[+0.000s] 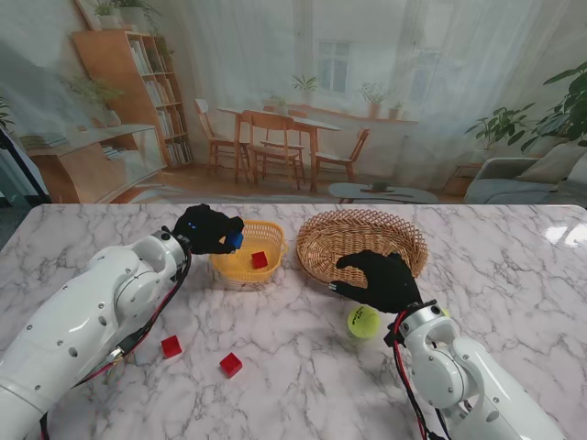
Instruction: Sort the blocks and the balls into two baskets
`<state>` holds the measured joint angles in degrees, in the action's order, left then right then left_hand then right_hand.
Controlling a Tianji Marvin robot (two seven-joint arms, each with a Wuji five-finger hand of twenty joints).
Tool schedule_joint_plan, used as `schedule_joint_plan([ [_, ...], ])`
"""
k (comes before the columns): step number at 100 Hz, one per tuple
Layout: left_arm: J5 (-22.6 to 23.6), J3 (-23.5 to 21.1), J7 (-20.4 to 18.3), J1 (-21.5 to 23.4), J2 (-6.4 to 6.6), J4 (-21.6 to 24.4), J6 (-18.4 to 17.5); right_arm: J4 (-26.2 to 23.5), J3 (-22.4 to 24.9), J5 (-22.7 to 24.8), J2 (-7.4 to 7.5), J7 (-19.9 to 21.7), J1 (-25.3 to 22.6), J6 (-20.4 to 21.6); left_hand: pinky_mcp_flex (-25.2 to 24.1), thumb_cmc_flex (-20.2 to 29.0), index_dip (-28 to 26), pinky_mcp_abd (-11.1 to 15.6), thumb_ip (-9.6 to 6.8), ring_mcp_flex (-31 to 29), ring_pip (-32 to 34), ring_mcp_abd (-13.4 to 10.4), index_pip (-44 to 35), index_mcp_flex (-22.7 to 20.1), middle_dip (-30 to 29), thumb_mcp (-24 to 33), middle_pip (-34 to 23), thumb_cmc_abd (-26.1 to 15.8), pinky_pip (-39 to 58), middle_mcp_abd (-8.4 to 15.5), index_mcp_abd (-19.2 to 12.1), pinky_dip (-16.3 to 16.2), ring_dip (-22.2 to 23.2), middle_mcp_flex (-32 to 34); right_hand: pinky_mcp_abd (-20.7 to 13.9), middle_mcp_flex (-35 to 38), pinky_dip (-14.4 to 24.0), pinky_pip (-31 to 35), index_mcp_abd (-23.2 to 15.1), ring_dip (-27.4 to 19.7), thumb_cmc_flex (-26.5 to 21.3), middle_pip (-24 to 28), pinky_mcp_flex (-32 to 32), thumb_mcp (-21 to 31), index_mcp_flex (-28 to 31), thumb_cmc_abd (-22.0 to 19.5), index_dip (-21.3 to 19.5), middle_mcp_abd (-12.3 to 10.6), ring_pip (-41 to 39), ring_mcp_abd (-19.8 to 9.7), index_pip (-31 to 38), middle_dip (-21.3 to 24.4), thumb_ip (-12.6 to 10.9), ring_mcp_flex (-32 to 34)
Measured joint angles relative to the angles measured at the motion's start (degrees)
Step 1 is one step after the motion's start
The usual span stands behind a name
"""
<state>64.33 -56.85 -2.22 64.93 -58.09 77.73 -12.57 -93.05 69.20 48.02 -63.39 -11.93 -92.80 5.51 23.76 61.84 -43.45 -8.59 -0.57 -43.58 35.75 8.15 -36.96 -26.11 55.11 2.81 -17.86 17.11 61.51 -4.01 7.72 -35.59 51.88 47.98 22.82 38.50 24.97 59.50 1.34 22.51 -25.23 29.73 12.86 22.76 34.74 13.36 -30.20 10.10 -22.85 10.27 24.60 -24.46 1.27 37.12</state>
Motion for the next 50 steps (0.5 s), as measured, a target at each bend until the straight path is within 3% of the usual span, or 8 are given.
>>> schedule_joint_plan([
  [26,-3.8,7.3,0.3,-5.4,-0.84,-6.8,4.8,0.0,-0.1,-0.1,0.02,0.2,0.0,0.0,-0.2,0.0,0.7,0.0,0.0,0.0,-0.6,0.0,0.0,0.0,-0.7,0.0,0.0,0.0,0.0,0.0,0.0,0.0,-0.2,0.0,0.0,0.0,0.0,0.0,0.0,0.0,0.0,0.0,0.0,0.0,0.0,0.0,0.0,0.0,0.0,0.0,0.0,0.0,0.0,0.0],
  [50,-5.0,9.0,0.9,-6.3,-1.31,-8.9,5.7,0.0,-0.1,-0.1,0.02,0.2,0.0,0.0,-0.5,0.1,1.4,0.0,0.0,0.0,-1.4,0.0,0.3,0.0,-1.8,0.0,0.0,0.0,0.0,0.0,0.0,0.0,-0.8,-0.1,0.0,0.0,0.0,0.0,0.0,0.0,0.0,0.0,0.0,0.0,0.0,0.0,0.0,0.0,0.0,0.0,0.0,0.0,0.0,0.0],
])
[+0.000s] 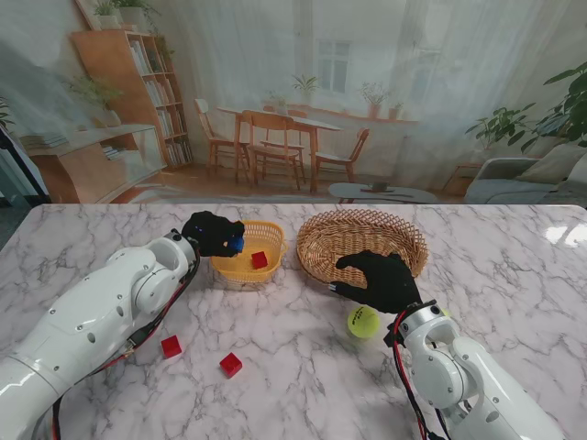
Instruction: Sort the blocks and the balls into two baskets
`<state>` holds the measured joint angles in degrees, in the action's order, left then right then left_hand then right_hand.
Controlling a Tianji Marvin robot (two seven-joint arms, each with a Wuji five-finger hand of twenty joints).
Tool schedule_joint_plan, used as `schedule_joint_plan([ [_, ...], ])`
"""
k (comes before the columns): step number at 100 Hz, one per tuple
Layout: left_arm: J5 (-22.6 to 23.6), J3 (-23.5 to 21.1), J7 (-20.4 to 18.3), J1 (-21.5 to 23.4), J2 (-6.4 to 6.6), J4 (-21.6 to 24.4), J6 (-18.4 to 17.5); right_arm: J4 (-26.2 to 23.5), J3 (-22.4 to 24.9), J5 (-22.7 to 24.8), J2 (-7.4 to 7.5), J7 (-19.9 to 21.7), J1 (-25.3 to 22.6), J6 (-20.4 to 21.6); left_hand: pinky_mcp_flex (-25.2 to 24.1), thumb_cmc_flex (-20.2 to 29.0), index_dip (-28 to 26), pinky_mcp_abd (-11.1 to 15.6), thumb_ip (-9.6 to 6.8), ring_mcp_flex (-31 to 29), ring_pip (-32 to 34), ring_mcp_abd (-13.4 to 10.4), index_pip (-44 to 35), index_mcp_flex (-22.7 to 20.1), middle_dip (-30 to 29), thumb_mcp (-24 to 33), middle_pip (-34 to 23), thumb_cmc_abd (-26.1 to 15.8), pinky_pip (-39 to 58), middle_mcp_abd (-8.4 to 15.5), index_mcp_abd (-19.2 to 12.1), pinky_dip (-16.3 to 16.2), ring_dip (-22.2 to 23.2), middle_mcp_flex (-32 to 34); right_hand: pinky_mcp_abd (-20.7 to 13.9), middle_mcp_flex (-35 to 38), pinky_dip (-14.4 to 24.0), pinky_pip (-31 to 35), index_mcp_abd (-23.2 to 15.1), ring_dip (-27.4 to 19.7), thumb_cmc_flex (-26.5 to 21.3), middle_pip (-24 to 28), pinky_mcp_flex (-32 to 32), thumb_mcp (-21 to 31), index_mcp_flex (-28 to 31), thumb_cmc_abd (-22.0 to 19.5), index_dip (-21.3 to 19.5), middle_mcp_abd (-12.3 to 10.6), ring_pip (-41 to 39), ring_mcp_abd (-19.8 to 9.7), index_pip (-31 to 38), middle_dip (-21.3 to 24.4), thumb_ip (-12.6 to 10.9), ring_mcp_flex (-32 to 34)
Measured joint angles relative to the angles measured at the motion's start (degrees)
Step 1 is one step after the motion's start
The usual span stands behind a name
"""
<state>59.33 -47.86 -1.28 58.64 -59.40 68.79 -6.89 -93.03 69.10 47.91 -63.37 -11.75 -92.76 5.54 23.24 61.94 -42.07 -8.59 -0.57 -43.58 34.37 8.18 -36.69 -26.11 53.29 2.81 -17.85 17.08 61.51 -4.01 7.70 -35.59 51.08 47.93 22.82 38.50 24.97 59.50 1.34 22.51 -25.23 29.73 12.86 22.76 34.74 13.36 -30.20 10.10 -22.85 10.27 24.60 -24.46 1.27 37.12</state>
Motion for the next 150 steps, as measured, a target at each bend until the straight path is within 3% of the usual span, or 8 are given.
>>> schedule_joint_plan([
  [9,0.0,0.3,-0.2,-0.2,-0.01,-0.1,0.0,0.0,0.0,0.0,0.0,0.0,0.0,0.0,-0.8,0.7,2.4,0.0,0.0,0.2,-2.6,0.3,3.2,-0.1,-4.0,0.0,-0.8,-0.8,-0.6,0.0,-0.2,0.0,-2.4,-2.4,0.0,0.0,0.0,0.0,0.0,0.0,0.0,0.0,0.0,0.0,0.0,0.0,0.0,0.0,0.0,0.0,0.0,0.0,0.0,0.0],
  [20,-0.1,1.4,-0.2,-0.9,-0.02,-0.9,0.3,0.0,0.0,0.0,0.0,0.0,0.0,0.0,-3.0,0.4,7.0,0.0,0.0,3.4,-6.3,0.8,10.9,-1.2,-19.0,0.1,-4.0,-3.8,-3.1,0.0,-0.2,0.1,-6.5,-8.4,0.0,0.0,0.0,0.0,0.0,0.0,0.0,0.0,0.0,0.0,0.0,0.0,0.0,0.0,0.0,0.0,0.0,0.0,0.0,0.0],
  [28,0.0,1.6,0.6,-1.1,-0.09,-1.5,0.2,0.0,0.0,0.0,0.0,0.0,0.0,0.0,-3.9,-1.4,10.7,0.0,-0.04,5.0,-7.3,1.1,15.0,-1.4,-24.3,0.1,-2.9,-5.5,-3.3,-1.5,0.3,0.1,-7.3,-11.0,0.0,0.0,0.0,0.0,0.0,0.0,0.0,0.0,0.0,0.0,0.0,0.0,0.0,0.0,0.0,0.0,0.0,0.0,0.0,0.0],
  [59,3.4,-3.4,1.6,1.7,0.17,0.7,-3.0,0.0,0.0,0.0,0.0,-0.1,0.0,0.2,-5.2,-2.4,12.8,-0.2,-0.04,6.1,-7.6,1.4,17.6,-1.4,-26.4,-1.5,-1.5,-6.2,-3.8,-2.0,0.4,0.1,-7.8,-11.7,0.0,0.0,0.0,0.0,0.0,0.0,0.0,0.0,0.0,0.0,0.0,0.0,0.0,0.0,0.0,0.0,0.0,0.0,0.0,0.0],
  [99,4.9,-11.1,0.3,8.3,0.72,8.4,-9.2,0.0,0.0,0.0,0.0,-0.1,0.0,0.2,-5.6,-2.4,12.9,-0.7,-0.04,6.1,-7.8,1.4,18.4,-2.1,-26.6,-1.5,-1.5,-6.2,-3.8,-2.1,0.4,0.1,-8.4,-11.7,0.0,0.0,0.0,0.0,0.0,0.0,0.0,0.0,0.0,0.0,0.0,0.0,0.0,0.0,0.0,0.0,0.0,0.0,0.0,0.0],
  [129,8.6,-15.3,-0.1,13.5,1.31,14.2,-16.1,0.0,0.2,0.0,-0.01,-0.2,-0.1,0.2,-5.6,-2.4,13.3,-0.8,-0.04,6.1,-8.7,1.4,19.2,-3.5,-26.7,-1.8,-0.9,-6.3,-3.8,-2.1,0.4,0.1,-8.6,-11.7,0.0,0.0,0.0,0.0,0.0,0.0,0.0,0.0,0.0,0.0,0.0,0.0,0.0,0.0,0.0,0.0,0.0,0.0,0.0,0.0],
  [150,10.9,-19.2,-0.6,18.4,1.75,18.6,-22.1,-0.1,0.8,0.1,-0.06,-0.6,-0.5,0.3,-7.6,-3.9,12.2,-1.5,-0.04,6.9,-12.3,2.1,19.2,-3.8,-27.3,-2.8,-0.1,-8.4,-8.3,-2.1,0.4,0.8,-12.3,-11.7,0.0,0.0,0.0,0.0,0.0,0.0,0.0,0.0,0.0,0.0,0.0,0.0,0.0,0.0,0.0,0.0,0.0,0.0,0.0,0.0],
])
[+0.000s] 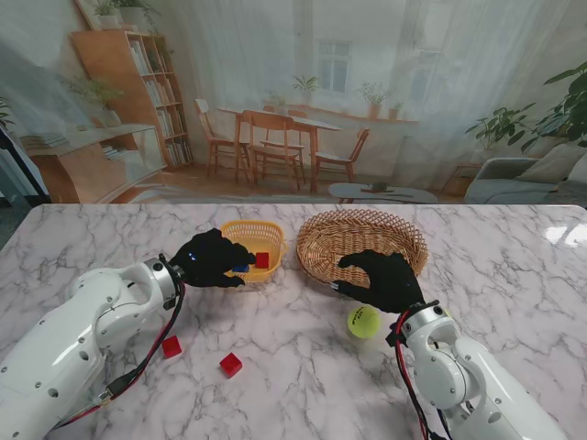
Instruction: Sort the blocks and the balls into two baskets
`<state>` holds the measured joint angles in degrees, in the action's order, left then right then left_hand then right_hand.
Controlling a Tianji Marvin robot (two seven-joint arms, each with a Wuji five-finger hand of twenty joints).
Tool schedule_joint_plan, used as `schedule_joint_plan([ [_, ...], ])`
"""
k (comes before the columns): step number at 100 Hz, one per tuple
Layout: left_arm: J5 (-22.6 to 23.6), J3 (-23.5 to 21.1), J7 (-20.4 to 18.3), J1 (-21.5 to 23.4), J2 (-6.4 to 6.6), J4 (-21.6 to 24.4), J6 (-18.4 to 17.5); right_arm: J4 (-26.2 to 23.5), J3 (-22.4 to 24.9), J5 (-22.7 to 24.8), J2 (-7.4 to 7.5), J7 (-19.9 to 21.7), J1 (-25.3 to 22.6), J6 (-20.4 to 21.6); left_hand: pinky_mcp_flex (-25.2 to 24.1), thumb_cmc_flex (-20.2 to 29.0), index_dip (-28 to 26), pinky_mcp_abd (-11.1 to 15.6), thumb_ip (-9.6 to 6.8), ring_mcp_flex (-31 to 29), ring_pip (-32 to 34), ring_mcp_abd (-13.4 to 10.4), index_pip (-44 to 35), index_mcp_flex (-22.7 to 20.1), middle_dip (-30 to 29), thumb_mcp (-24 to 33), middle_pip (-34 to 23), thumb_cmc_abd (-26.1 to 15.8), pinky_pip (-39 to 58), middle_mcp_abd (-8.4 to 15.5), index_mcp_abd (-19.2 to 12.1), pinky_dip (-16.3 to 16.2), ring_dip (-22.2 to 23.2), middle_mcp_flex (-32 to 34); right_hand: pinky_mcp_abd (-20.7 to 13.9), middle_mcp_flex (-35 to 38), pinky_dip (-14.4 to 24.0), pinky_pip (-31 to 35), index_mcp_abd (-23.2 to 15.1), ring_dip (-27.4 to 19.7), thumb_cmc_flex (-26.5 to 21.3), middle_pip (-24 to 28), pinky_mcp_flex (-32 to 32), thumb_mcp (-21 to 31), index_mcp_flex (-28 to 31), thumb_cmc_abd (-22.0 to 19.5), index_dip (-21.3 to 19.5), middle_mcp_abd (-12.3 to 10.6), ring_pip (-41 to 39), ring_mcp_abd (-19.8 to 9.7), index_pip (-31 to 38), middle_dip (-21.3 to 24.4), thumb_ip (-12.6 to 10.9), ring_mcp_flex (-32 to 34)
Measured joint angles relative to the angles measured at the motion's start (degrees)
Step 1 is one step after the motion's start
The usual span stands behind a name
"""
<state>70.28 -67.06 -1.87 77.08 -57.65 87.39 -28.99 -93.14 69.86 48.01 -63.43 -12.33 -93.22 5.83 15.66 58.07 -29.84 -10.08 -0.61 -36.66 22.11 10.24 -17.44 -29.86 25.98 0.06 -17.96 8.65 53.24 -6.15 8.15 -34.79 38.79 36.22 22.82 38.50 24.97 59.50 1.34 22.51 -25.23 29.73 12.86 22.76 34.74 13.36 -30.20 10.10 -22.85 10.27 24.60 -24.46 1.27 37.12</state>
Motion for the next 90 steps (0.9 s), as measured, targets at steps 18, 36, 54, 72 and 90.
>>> schedule_joint_plan([
  [18,1.8,-3.6,-0.3,5.1,0.36,3.8,-4.1,0.0,0.0,0.0,0.03,-0.2,-0.1,0.0,-2.0,-5.1,-1.2,-0.1,0.0,3.0,-2.0,1.1,-0.3,0.5,-0.5,-0.4,2.1,-1.7,-3.5,-1.3,0.2,2.5,-2.3,-2.8,0.0,0.0,0.0,0.0,0.0,0.0,0.0,0.0,0.0,0.0,0.0,0.0,0.0,0.0,0.0,0.0,0.0,0.0,0.0,0.0],
  [36,2.2,-6.9,-1.8,9.6,0.66,6.4,-6.6,0.0,-0.2,0.0,0.05,0.1,0.0,0.0,-3.0,-6.8,-0.9,-0.1,0.0,5.1,-2.7,1.7,3.7,3.4,-1.8,-0.8,4.5,-2.7,-4.2,-2.2,1.4,3.3,-3.6,-5.0,0.0,0.0,0.0,0.0,0.0,0.0,0.0,0.0,0.0,0.0,0.0,0.0,0.0,0.0,0.0,0.0,0.0,0.0,0.0,0.0],
  [54,2.4,-9.0,-4.6,12.8,1.1,8.0,-9.4,0.0,-0.3,0.0,0.06,0.4,0.0,-0.1,-3.3,-8.9,1.7,-0.1,0.0,5.9,-4.1,1.7,8.1,6.7,-5.1,-0.8,8.5,-2.6,-4.9,-2.7,2.2,3.5,-5.7,-9.2,0.0,0.0,0.0,0.0,0.0,0.0,0.0,0.0,0.0,0.0,0.0,0.0,0.0,0.0,0.0,0.0,0.0,0.0,0.0,0.0],
  [72,2.2,-9.5,-5.7,14.4,1.51,8.0,-11.4,0.0,-0.9,0.0,0.14,0.7,0.3,-0.5,-3.4,-9.0,3.4,0.8,0.0,6.6,-5.1,1.6,9.4,7.3,-8.1,-0.6,10.5,0.7,-6.3,-2.8,2.2,4.8,-7.9,-11.3,0.0,0.0,0.0,0.0,0.0,0.0,0.0,0.0,0.0,0.0,0.0,0.0,0.0,0.0,0.0,0.0,0.0,0.0,0.0,0.0],
  [90,2.2,-9.6,-4.7,16.0,1.63,8.1,-12.2,0.0,-0.9,0.0,0.12,0.7,0.3,-0.5,-3.4,-8.9,4.0,0.8,0.0,6.6,-5.3,1.6,9.4,7.3,-8.1,-0.7,10.7,1.1,-6.3,-2.8,2.2,4.9,-7.9,-11.3,0.0,0.0,0.0,0.0,0.0,0.0,0.0,0.0,0.0,0.0,0.0,0.0,0.0,0.0,0.0,0.0,0.0,0.0,0.0,0.0],
])
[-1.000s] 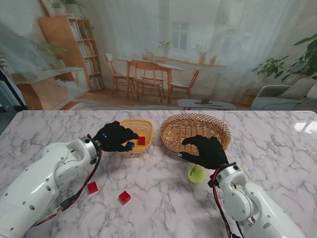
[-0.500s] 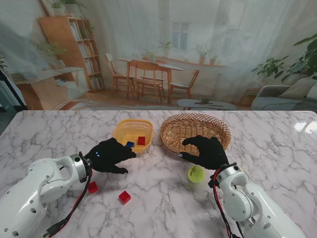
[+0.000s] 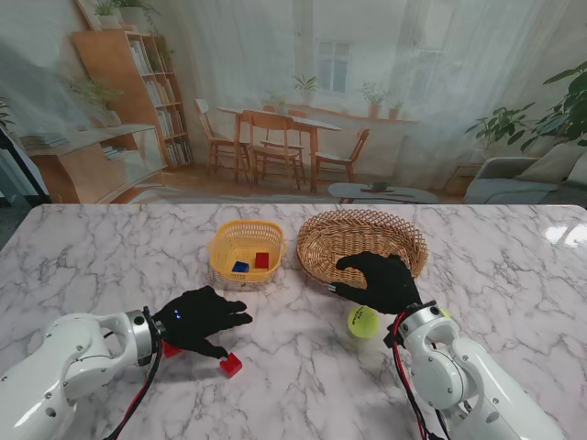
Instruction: Sort the blocks and the balls into two baskets
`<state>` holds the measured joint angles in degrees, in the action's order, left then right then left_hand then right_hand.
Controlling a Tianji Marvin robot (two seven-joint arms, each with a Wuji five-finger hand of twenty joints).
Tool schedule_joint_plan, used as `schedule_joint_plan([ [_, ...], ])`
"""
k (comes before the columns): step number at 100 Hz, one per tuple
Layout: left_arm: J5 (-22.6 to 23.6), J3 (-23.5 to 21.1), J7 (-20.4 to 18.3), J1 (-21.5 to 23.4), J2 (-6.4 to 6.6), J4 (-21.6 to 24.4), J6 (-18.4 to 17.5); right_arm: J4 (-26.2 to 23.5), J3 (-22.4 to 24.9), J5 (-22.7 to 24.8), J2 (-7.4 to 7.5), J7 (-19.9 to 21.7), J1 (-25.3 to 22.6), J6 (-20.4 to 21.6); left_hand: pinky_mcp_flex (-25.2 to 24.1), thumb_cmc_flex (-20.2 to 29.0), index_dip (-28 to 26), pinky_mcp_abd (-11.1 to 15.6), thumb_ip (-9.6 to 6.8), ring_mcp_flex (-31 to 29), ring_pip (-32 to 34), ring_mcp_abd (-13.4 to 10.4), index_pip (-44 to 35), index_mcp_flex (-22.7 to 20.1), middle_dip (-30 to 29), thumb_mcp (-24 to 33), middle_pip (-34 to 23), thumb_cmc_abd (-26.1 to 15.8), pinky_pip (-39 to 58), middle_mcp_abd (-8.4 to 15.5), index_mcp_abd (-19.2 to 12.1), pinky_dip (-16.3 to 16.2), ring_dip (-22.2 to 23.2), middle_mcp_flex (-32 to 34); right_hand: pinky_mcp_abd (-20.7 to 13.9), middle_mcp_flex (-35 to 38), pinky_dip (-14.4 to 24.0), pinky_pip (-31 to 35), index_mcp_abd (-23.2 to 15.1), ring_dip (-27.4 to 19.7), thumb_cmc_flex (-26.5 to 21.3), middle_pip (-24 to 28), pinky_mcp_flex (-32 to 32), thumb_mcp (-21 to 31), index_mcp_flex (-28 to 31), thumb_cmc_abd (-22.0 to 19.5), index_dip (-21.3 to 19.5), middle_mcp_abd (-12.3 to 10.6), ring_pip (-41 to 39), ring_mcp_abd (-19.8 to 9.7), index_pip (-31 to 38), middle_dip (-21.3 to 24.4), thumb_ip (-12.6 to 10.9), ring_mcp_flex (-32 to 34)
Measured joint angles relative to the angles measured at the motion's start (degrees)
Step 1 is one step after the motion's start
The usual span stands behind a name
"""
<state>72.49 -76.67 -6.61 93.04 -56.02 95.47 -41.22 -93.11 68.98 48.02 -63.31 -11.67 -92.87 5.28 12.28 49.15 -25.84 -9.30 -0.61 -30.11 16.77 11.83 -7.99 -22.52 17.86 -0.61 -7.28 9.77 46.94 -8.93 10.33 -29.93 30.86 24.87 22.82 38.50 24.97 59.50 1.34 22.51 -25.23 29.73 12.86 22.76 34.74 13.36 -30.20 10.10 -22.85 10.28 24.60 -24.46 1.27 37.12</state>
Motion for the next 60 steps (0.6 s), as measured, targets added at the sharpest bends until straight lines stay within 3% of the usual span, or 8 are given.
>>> schedule_joint_plan([
  [12,2.0,-1.2,2.4,2.3,-0.02,1.1,-0.4,0.0,0.0,0.0,0.0,0.0,0.0,0.0,0.0,0.1,0.0,0.0,0.0,0.0,0.0,0.0,0.0,0.0,0.0,0.0,0.0,0.0,0.0,0.0,0.0,0.2,0.0,0.0,0.0,0.0,0.0,0.0,0.0,0.0,0.0,0.0,0.0,0.0,0.0,0.0,0.0,0.0,0.0,0.0,0.0,0.0,0.0,0.0],
  [33,2.1,-3.5,2.4,6.0,-0.11,3.1,-0.9,0.1,0.0,0.0,0.0,-0.1,0.1,0.0,-0.2,0.1,0.0,0.0,0.0,0.7,0.0,0.0,0.0,0.0,-0.6,0.0,0.0,0.0,0.0,0.0,0.0,0.8,-0.6,0.0,0.0,0.0,0.0,0.0,0.0,0.0,0.0,0.0,0.0,0.0,0.0,0.0,0.0,0.0,0.0,0.0,0.0,0.0,0.0,0.0],
  [49,-0.1,-3.1,-2.0,5.9,0.0,2.7,-1.0,0.2,-0.2,0.1,0.01,-0.1,0.2,0.0,-0.2,0.1,2.3,0.7,0.0,1.4,-1.2,-0.1,1.8,1.0,-4.2,0.0,2.4,2.0,0.0,-1.1,-0.3,0.8,-2.8,-3.2,0.0,0.0,0.0,0.0,0.0,0.0,0.0,0.0,0.0,0.0,0.0,0.0,0.0,0.0,0.0,0.0,0.0,0.0,0.0,0.0],
  [60,0.3,-2.1,-2.2,5.2,0.2,1.7,-0.8,0.2,-0.2,0.2,0.01,-0.1,0.3,0.0,-0.2,0.1,5.5,1.3,0.0,1.5,-1.3,-0.3,3.9,3.5,-5.9,0.2,3.5,4.2,0.0,-1.4,-0.9,1.4,-3.4,-5.7,0.0,0.0,0.0,0.0,0.0,0.0,0.0,0.0,0.0,0.0,0.0,0.0,0.0,0.0,0.0,0.0,0.0,0.0,0.0,0.0],
])
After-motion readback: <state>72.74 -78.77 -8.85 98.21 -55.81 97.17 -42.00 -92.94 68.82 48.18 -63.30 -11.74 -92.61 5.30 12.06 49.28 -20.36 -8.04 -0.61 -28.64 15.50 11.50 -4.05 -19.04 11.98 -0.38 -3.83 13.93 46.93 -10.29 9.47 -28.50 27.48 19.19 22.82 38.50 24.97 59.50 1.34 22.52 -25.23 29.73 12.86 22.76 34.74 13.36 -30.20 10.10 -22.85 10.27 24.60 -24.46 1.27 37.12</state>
